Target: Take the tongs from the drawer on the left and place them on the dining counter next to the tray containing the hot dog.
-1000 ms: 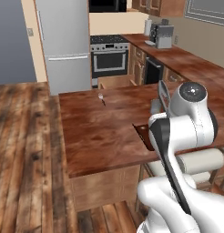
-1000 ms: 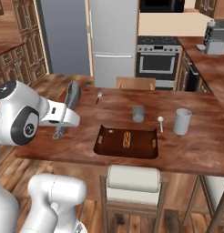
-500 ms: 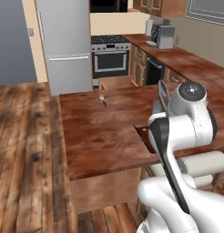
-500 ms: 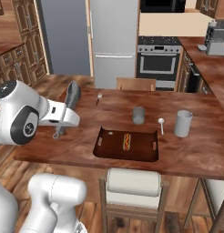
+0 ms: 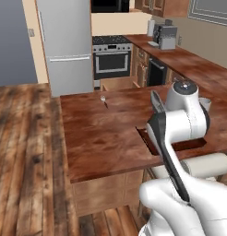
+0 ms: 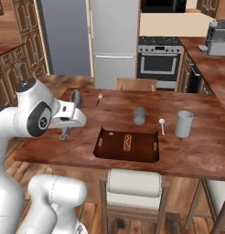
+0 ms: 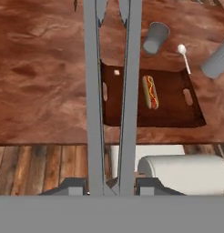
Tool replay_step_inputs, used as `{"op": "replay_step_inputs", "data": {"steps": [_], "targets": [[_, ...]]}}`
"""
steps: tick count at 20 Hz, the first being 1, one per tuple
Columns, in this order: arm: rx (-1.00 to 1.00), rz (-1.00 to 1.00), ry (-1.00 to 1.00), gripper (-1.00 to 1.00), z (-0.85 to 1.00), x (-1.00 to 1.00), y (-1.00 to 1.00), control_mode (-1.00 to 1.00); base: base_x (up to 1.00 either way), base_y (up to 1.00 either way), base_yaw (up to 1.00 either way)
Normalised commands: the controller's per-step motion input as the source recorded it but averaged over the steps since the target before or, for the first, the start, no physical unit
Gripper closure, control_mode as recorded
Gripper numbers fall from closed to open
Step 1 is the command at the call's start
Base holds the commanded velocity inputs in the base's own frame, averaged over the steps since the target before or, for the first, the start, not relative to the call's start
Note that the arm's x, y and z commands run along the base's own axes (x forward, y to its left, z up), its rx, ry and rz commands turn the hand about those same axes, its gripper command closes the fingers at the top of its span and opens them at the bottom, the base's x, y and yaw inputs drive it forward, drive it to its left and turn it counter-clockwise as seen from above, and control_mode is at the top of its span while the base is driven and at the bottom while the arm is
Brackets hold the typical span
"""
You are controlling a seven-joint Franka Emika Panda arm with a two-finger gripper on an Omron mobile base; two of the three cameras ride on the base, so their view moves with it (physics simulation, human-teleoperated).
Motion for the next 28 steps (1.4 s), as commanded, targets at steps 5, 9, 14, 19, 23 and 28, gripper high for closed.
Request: {"op": "replay_step_inputs", "data": {"steps": [5, 9, 14, 19, 23, 28], "targets": [[0.0, 0.16, 0.22, 1.0, -0.27, 0.34, 0.0, -1.0, 0.0, 0.0, 0.0], [0.0, 0.07, 0.12, 1.0, -0.23, 0.08, 0.0, -1.0, 0.0, 0.0, 0.0], [0.0, 0.0, 0.06, 1.0, -0.36, 0.5, 0.03, -1.0, 0.0, 0.0, 0.0], [0.0, -0.04, 0.05, 1.0, -0.48, 0.71, 0.12, -1.0, 0.0, 0.0, 0.0], [0.0, -0.15, 0.02, 1.0, -0.54, 0.68, 0.21, -1.0, 0.0, 0.0, 0.0], [0.0, -0.15, 0.05, 1.0, -0.48, 0.6, 0.15, -1.0, 0.0, 0.0, 0.0]]}}
